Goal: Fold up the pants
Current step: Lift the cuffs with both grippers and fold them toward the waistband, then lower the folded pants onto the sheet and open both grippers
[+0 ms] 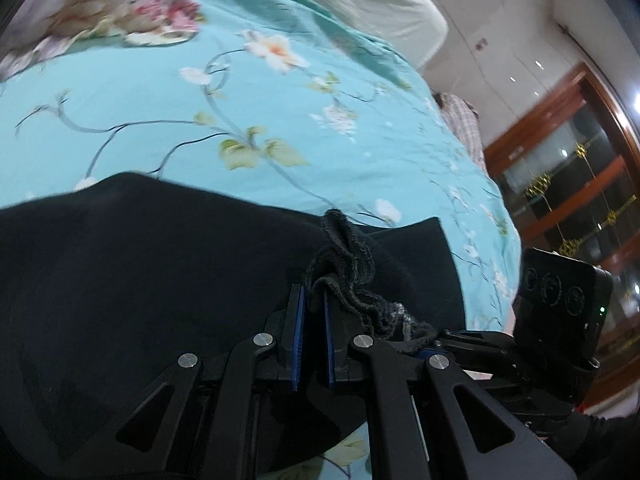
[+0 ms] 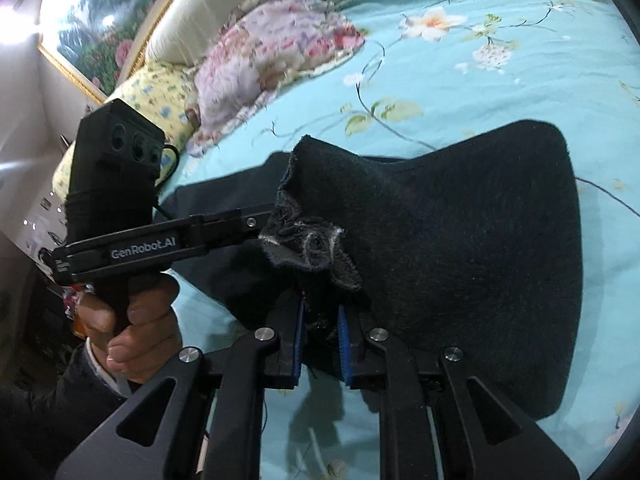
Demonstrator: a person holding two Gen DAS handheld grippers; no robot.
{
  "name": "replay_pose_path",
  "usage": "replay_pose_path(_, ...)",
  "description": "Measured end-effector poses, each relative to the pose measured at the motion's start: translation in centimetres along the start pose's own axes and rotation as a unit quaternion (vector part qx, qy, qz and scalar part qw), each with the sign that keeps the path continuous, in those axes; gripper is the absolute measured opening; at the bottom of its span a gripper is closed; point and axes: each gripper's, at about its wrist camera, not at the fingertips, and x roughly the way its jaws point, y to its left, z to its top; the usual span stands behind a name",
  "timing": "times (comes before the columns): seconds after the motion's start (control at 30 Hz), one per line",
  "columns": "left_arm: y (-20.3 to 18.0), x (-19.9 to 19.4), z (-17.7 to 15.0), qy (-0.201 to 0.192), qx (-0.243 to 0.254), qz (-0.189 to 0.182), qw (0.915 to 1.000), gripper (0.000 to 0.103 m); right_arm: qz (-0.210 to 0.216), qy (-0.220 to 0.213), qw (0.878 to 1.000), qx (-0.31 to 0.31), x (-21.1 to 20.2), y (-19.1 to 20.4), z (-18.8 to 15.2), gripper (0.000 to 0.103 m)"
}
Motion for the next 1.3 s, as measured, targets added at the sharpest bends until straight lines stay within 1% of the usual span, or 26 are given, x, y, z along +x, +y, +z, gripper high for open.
replay_pose_path(0.07,0.6,-0.3,-0.4,-0.007,-0.016,0.006,0.9998,0.007,-0.006,0.002,1.0,-0.003,0.2,0.1,0.0,0.021)
replay_pose_path(0.23,1.5,-1.0,-1.2,-0.018,-0.04,0.038,0.9983,0.007,0.0,0.008,1.0,-0.013,0.2,0.7,0.0,0.037)
replay_pose_path(0.27,1.8,-1.4,-1.5,-0.022,-0.046,0.044,0.9977,0.008,0.0,0.009,1.0,-0.015,0.2,0.9,0.0,0.038)
replay_pose_path(0.3,2.0,-1.7,-1.7,-0.025,-0.051,0.048,0.9972,0.011,0.0,0.01,1.0,-0.016,0.2,1.0,0.1,0.04)
replay_pose_path(0.37,2.4,-2.7,-2.3,-0.035,-0.063,0.058,0.9957,0.012,0.006,0.012,1.0,-0.017,0.0,1.4,0.2,0.04)
replay_pose_path(0.5,3.0,-4.5,-3.3,-0.056,-0.087,0.072,0.992,0.02,0.019,0.011,0.999,-0.024,-0.5,2.6,0.6,0.04)
replay_pose_path(0.6,3.3,-6.1,-4.3,-0.073,-0.109,0.083,0.9879,0.021,0.027,0.007,0.999,-0.037,-0.9,3.7,1.0,0.041)
replay_pose_path(0.63,3.4,-6.6,-4.6,-0.079,-0.115,0.089,0.9862,0.025,0.035,0.004,0.999,-0.042,-1.0,4.1,1.2,0.041)
replay_pose_path(0.67,3.5,-7.2,-4.9,-0.087,-0.121,0.099,0.9838,0.034,0.04,0.003,0.998,-0.045,-1.0,4.4,1.3,0.041)
replay_pose_path(0.7,3.8,-8.0,-5.3,-0.097,-0.128,0.107,0.9812,0.041,0.044,0.003,0.998,-0.049,-0.9,4.7,1.5,0.041)
replay_pose_path(0.83,5.0,-10.4,-6.5,-0.125,-0.167,0.116,0.9711,0.042,0.05,0.011,0.997,-0.063,-0.2,6.0,2.3,0.041)
replay_pose_path(0.87,5.5,-11.2,-7.0,-0.133,-0.18,0.121,0.9672,0.042,0.052,0.012,0.996,-0.067,0.1,6.4,2.5,0.041)
replay_pose_path(0.93,6.3,-12.4,-7.7,-0.144,-0.194,0.128,0.9619,0.042,0.058,0.016,0.995,-0.076,0.6,7.2,2.9,0.041)
replay_pose_path(0.97,6.9,-13.3,-8.2,-0.152,-0.207,0.137,0.9569,0.042,0.06,0.018,0.995,-0.08,0.8,7.6,3.0,0.041)
replay_pose_path(1.03,7.7,-14.5,-8.8,-0.162,-0.222,0.147,0.9503,0.042,0.064,0.025,0.993,-0.091,1.6,8.6,3.5,0.042)
replay_pose_path(1.07,8.4,-15.4,-9.4,-0.17,-0.232,0.155,0.9451,0.042,0.066,0.028,0.993,-0.096,1.9,9.0,3.6,0.043)
replay_pose_path(1.1,8.8,-16.0,-9.6,-0.177,-0.24,0.16,0.9411,0.043,0.067,0.032,0.992,-0.101,2.3,9.4,3.8,0.047)
replay_pose_path(1.13,9.5,-16.7,-10.2,-0.183,-0.246,0.165,0.9374,0.045,0.068,0.036,0.991,-0.107,2.8,10.0,4.1,0.049)
replay_pose_path(1.23,11.2,-18.4,-11.4,-0.197,-0.271,0.179,0.9251,0.046,0.079,0.046,0.989,-0.118,4.0,11.2,4.7,0.049)
replay_pose_path(1.3,12.2,-19.0,-11.9,-0.2,-0.285,0.182,0.9195,0.046,0.084,0.052,0.987,-0.125,4.7,11.9,5.1,0.049)
